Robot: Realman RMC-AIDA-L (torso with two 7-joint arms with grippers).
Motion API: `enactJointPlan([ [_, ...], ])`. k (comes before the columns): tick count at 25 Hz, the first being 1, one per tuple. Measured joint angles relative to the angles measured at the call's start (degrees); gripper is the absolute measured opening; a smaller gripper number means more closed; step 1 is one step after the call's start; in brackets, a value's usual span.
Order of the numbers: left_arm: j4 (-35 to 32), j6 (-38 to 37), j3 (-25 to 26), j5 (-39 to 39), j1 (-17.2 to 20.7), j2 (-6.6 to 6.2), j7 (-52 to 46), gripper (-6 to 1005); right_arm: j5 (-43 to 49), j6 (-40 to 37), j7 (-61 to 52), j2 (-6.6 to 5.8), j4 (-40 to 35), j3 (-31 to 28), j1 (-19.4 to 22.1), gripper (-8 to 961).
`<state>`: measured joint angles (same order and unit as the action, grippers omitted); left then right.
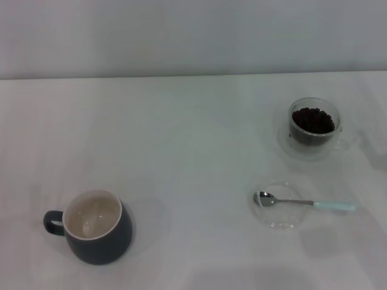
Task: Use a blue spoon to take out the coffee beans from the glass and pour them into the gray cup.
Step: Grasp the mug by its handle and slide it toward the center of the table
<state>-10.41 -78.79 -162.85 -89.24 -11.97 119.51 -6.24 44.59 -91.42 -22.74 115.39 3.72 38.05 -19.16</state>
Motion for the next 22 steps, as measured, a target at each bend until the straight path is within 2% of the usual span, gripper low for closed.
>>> enactJointPlan([
  [6,-1.09,-3.64,-0.02,8.13,4.49,0.01,-1.72,886,-0.16,2.31,0.0,-0.06,-1.48,-0.1,-1.38,869],
  [12,-0.67,-3.88,-0.01,18.31,6.0,-0.04,-1.64,879,-0.2,4.87,-0.03,-0.08,-1.61,-0.1,-3.12,868],
  [22,-0.56,-5.42,0.0,24.35,10.05,-0.07,-1.23,873,-0.9,5.39,-0.03,-0.08,-2.76,-0.18,-3.47,868],
])
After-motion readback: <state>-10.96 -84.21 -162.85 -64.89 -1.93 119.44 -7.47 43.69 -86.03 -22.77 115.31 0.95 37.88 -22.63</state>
